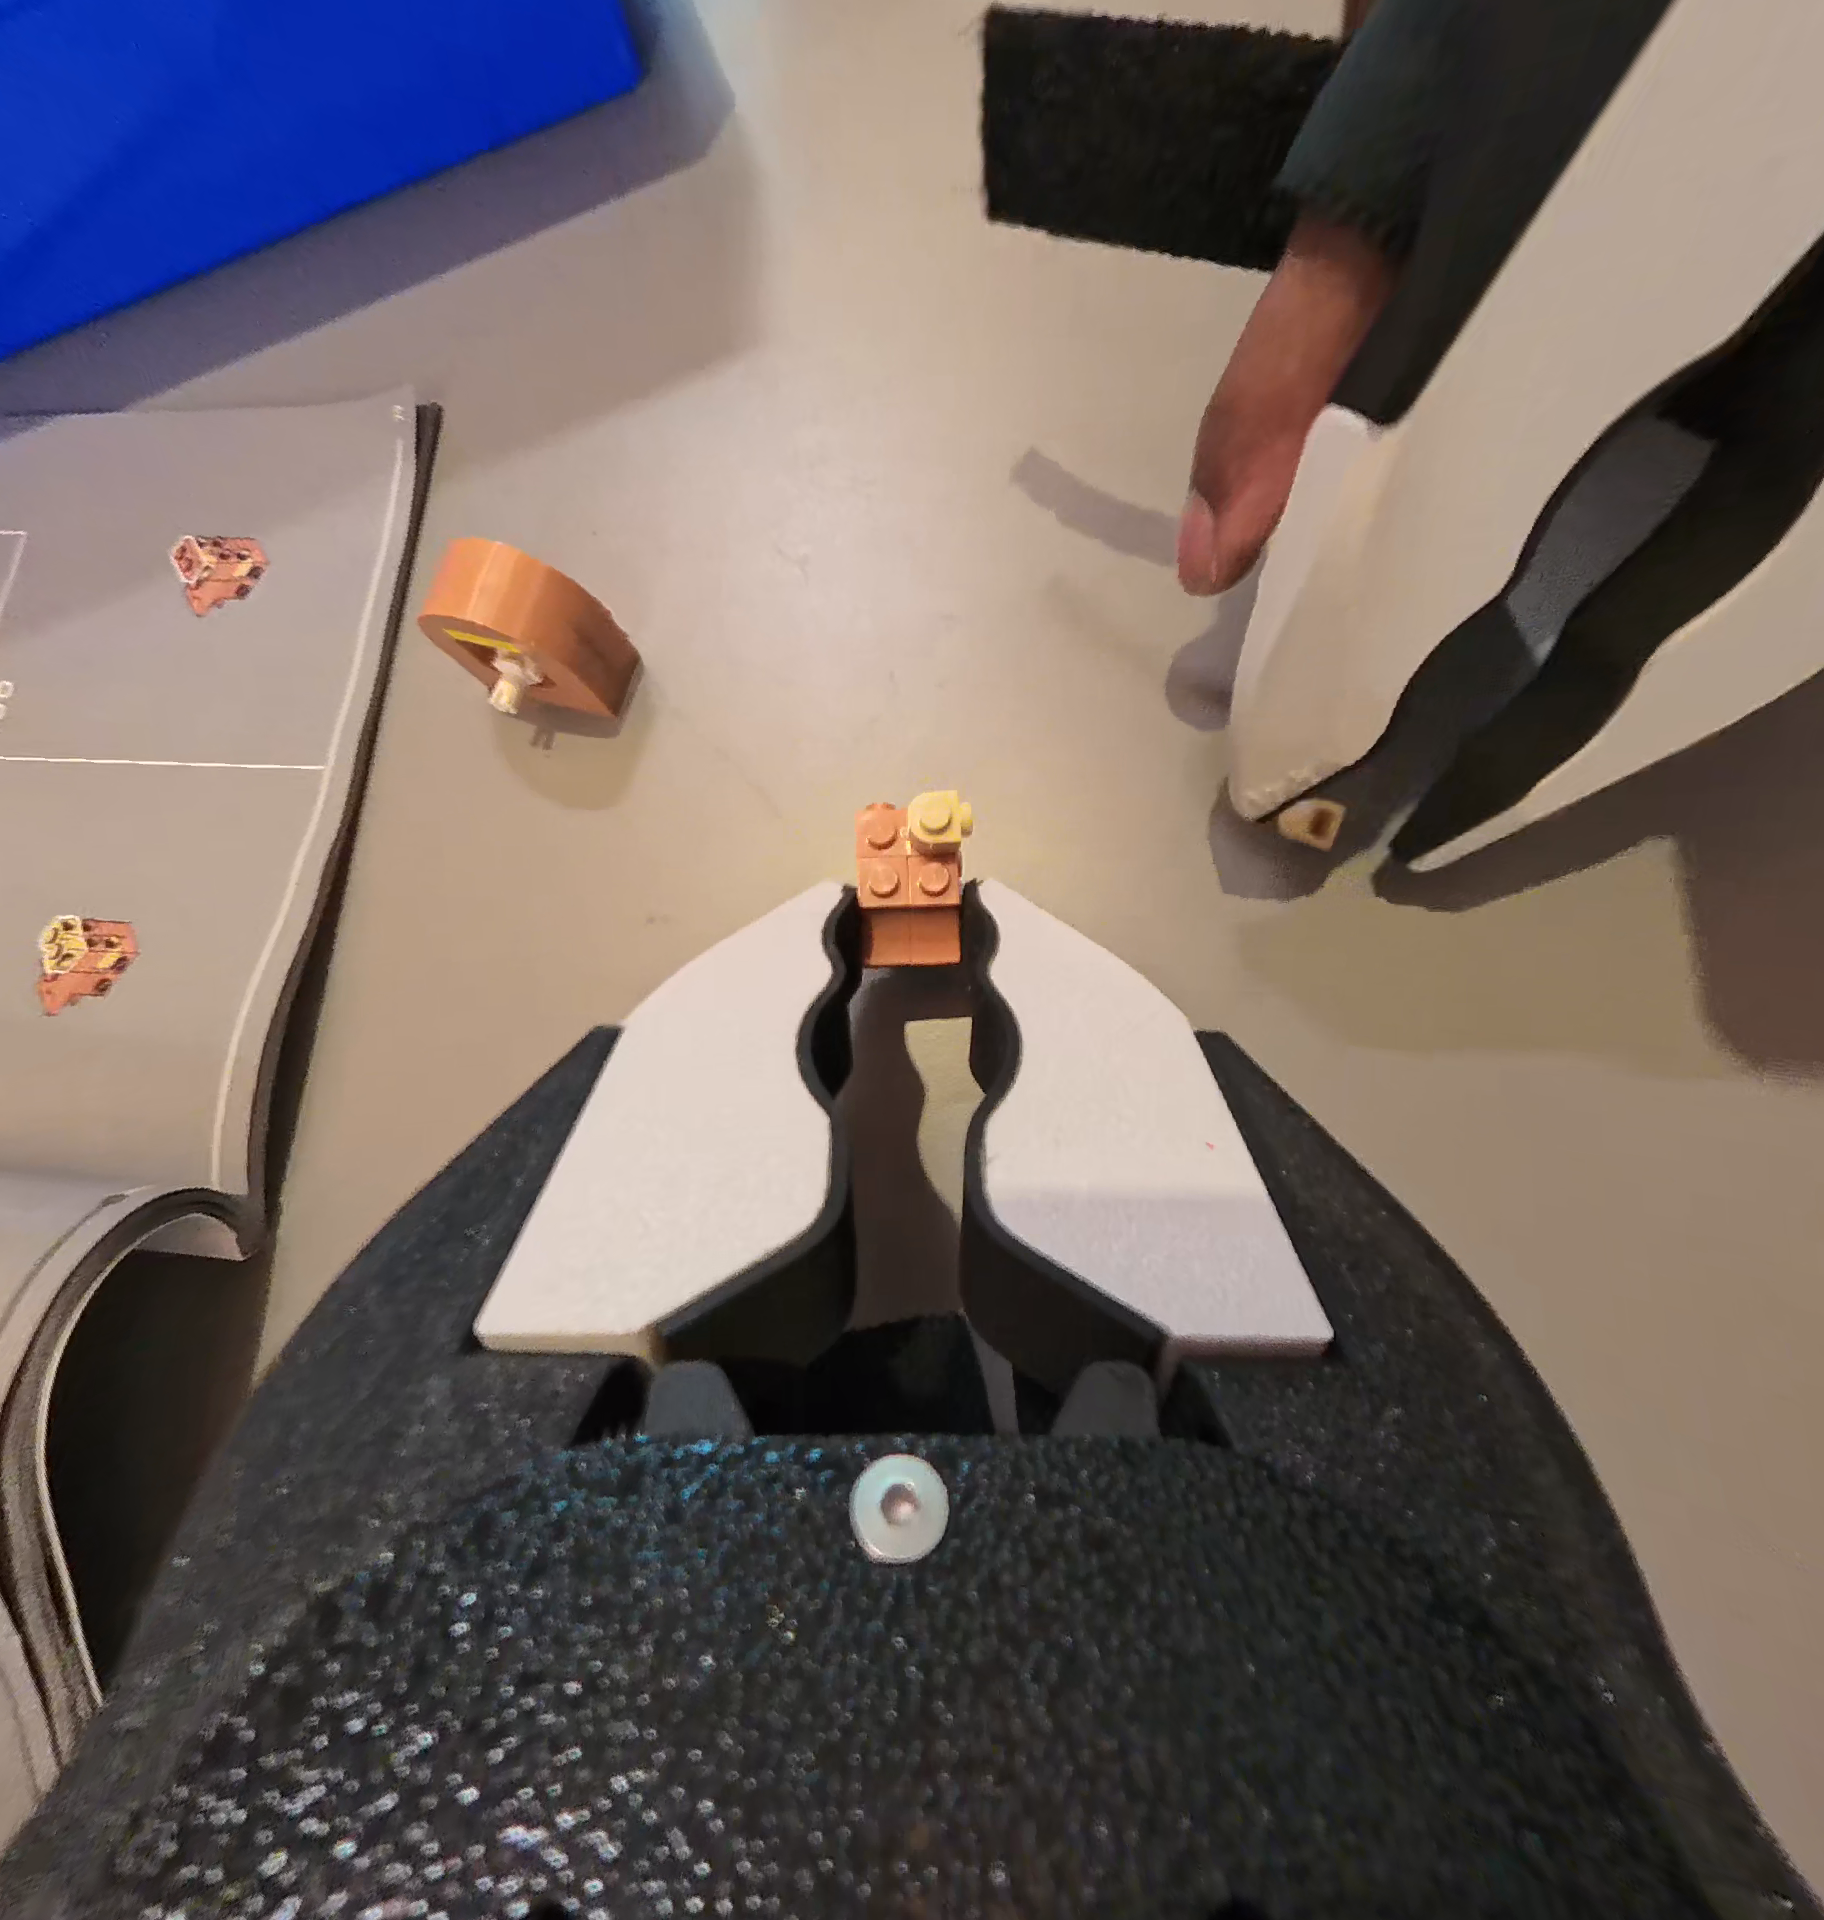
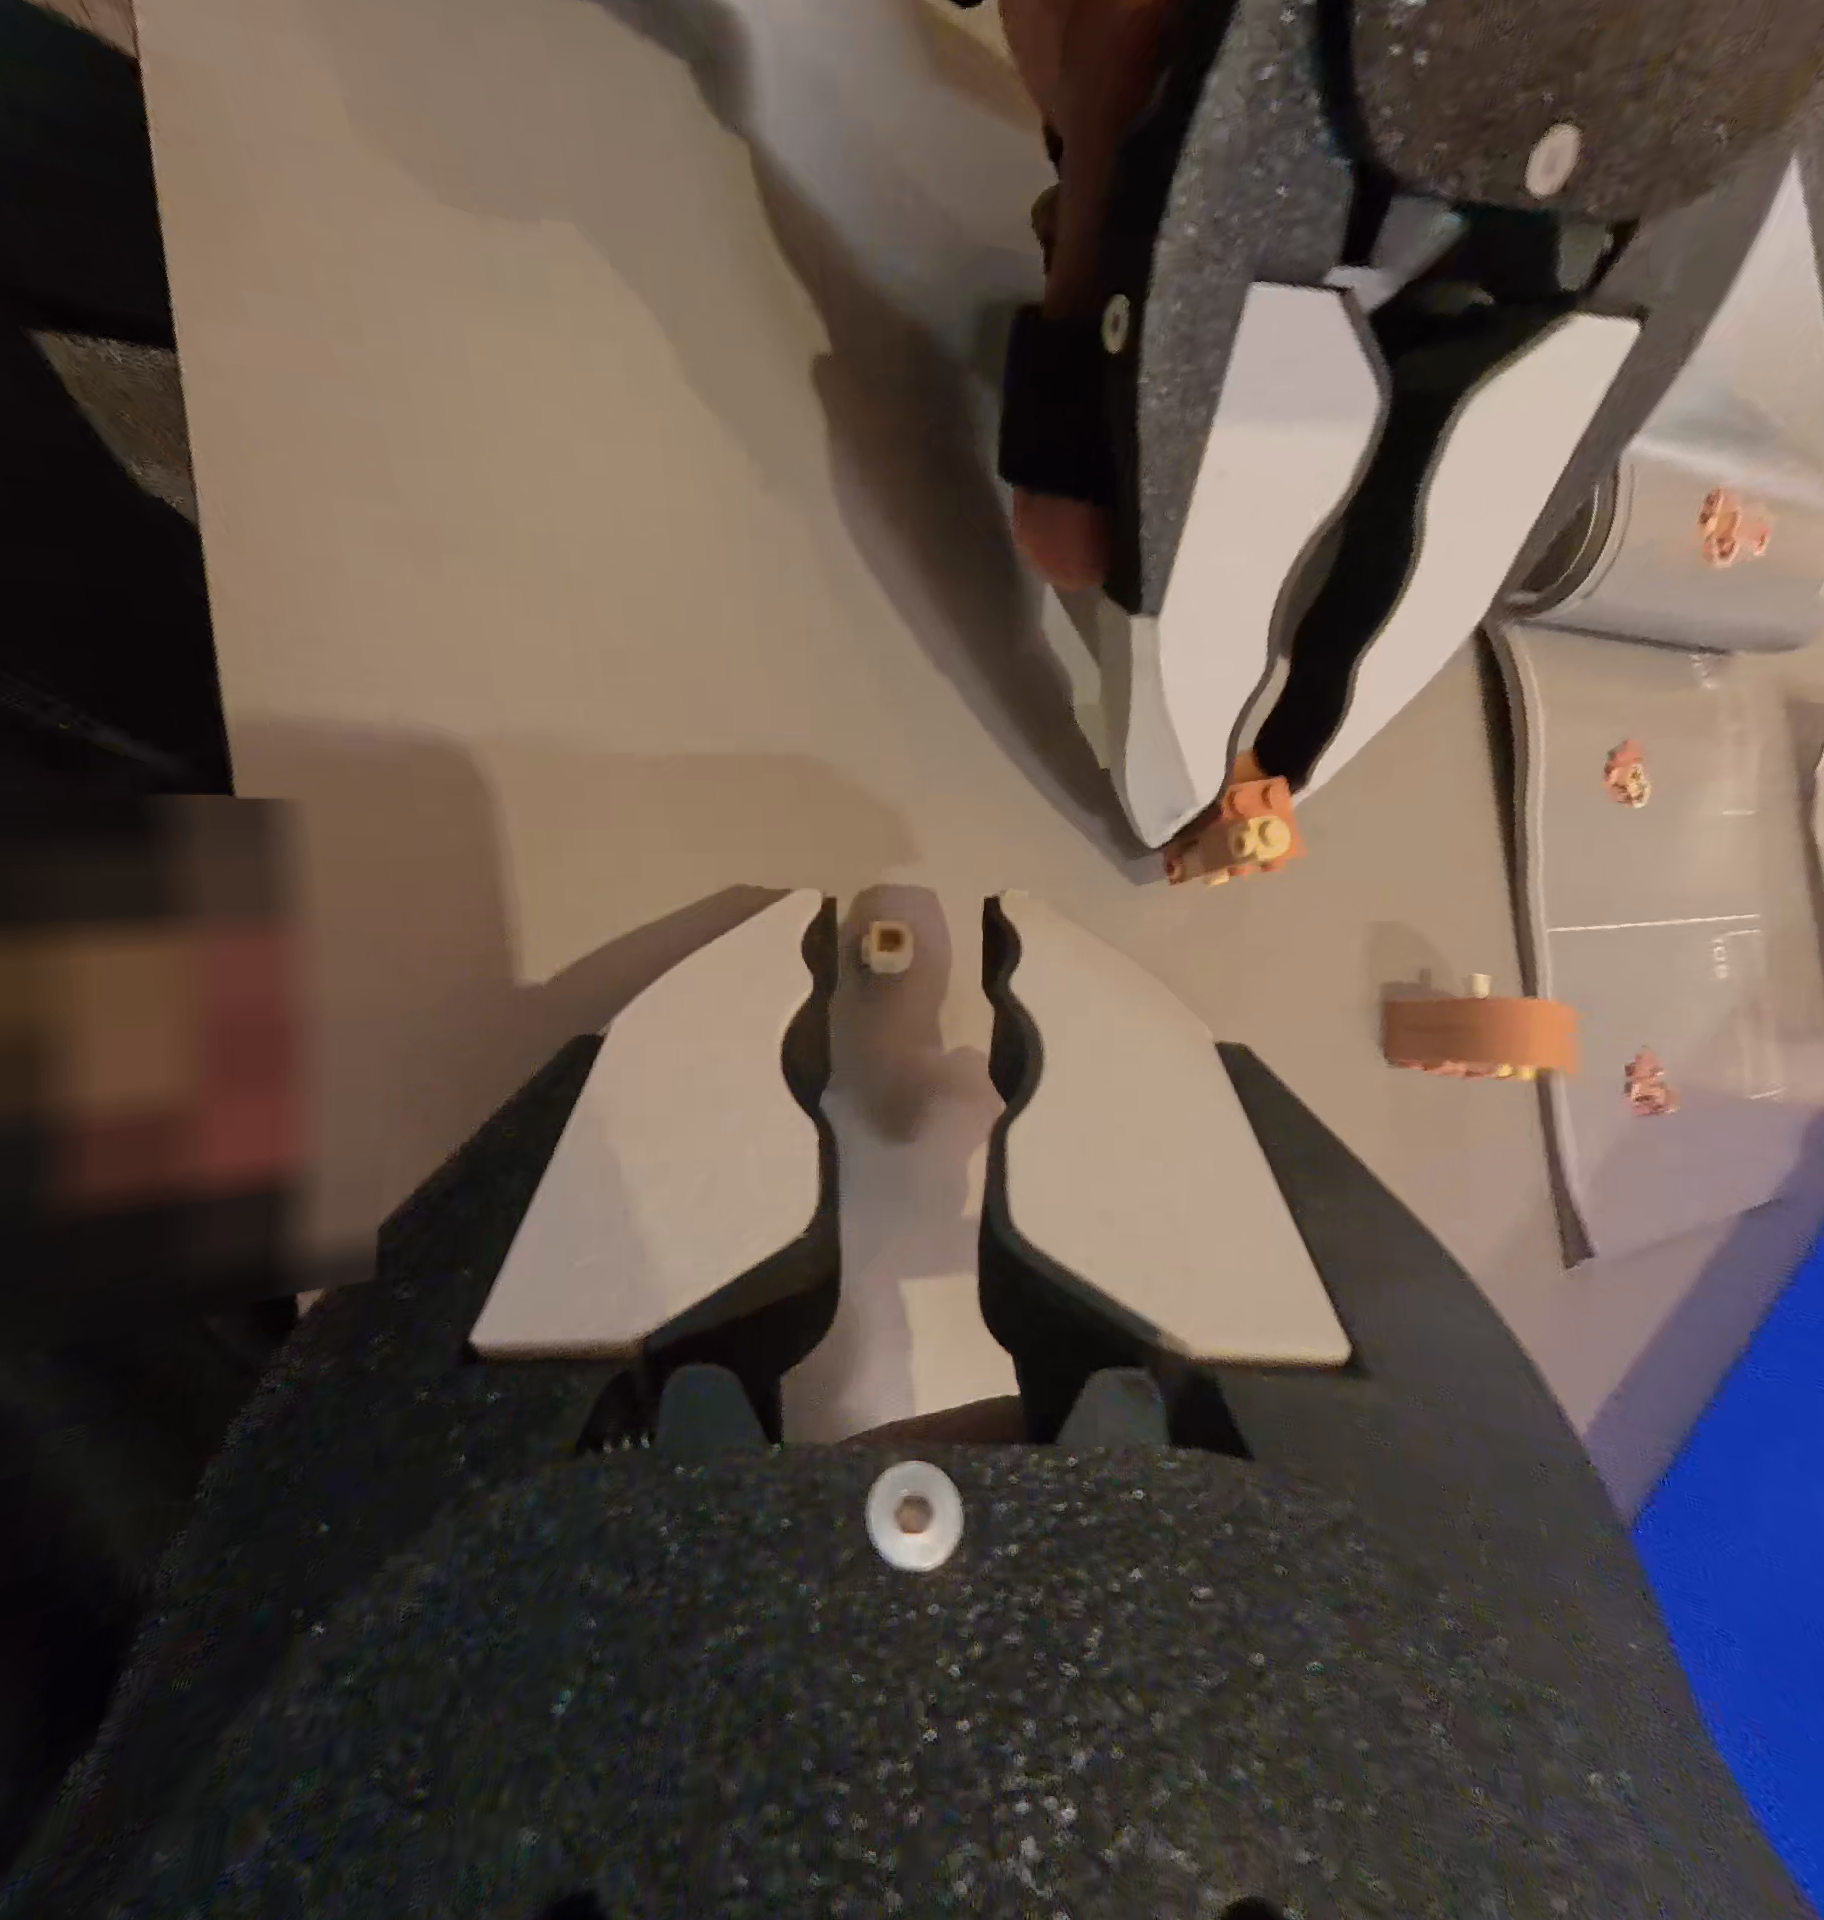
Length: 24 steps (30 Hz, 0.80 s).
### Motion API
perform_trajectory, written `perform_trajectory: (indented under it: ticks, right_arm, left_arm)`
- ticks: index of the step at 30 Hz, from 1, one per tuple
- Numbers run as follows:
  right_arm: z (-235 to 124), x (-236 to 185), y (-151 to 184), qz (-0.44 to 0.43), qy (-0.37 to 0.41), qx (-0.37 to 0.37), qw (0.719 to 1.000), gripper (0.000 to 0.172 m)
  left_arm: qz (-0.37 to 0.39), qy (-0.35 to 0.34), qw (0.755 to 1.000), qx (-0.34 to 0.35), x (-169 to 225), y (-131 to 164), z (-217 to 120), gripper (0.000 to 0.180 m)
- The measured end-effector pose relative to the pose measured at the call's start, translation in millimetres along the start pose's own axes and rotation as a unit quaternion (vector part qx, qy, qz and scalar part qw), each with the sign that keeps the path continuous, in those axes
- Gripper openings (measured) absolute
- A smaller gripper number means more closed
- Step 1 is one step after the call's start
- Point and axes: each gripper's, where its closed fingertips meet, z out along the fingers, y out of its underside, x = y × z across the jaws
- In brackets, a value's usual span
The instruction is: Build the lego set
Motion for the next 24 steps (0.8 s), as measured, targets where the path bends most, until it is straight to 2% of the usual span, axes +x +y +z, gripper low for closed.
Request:
perform_trajectory:
  ticks: [6,12,19,24]
  right_arm:
    - [-8,3,9,0.132,-0.019,0.018,0.991,0.022]
    - [0,1,11,0.215,-0.017,0.016,0.976,0.016]
    - [16,4,4,0.238,0.004,0.001,0.971,0.014]
    - [21,12,5,0.204,0.029,-0.014,0.978,0.009]
  left_arm:
    - [-0.004,-0.001,1.0,-0.001,0,0,0,0.017]
    - [-0.012,-0.003,1.0,0.002,-2,-1,-1,0.017]
    - [-0.018,-0.004,1.0,0.003,-3,0,-1,0.018]
    - [-0.016,-0.004,1.0,0.003,-2,-1,-2,0.017]
